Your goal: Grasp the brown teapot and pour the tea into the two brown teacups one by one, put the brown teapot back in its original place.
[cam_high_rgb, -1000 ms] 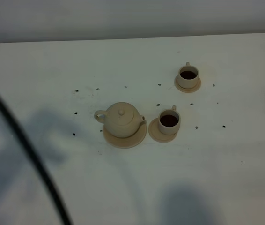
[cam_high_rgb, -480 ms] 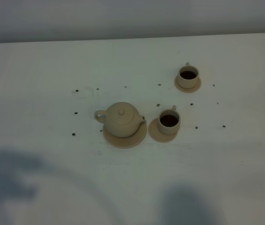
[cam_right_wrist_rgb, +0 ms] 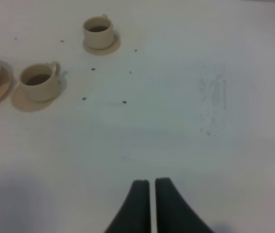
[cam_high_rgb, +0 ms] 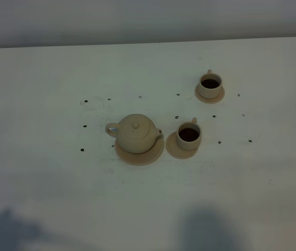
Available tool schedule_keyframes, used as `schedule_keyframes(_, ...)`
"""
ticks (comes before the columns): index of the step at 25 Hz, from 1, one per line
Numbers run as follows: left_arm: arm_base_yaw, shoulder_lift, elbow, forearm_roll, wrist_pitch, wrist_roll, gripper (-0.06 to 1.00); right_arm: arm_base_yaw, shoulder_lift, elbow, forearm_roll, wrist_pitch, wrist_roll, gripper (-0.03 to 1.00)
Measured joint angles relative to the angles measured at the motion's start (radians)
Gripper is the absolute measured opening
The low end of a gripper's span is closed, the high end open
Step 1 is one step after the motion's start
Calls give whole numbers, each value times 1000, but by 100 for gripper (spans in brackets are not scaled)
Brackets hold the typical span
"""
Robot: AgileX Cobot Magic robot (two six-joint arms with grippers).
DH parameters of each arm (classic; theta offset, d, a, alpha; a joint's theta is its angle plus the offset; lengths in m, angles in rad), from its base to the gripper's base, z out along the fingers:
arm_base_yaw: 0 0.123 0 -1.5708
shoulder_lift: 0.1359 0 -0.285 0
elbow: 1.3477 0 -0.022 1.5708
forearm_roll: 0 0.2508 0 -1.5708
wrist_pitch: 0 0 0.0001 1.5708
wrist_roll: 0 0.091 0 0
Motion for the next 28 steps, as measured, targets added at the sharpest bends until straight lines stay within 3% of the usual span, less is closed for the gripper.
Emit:
schedule_keyframes(10,0,-132,204,-27,-25,-6,-5,0,0,0,0,0,0,3)
schedule_keyframes(28,0,-183,243,-50,33,-77,-5,0,0,0,0,0,0,3)
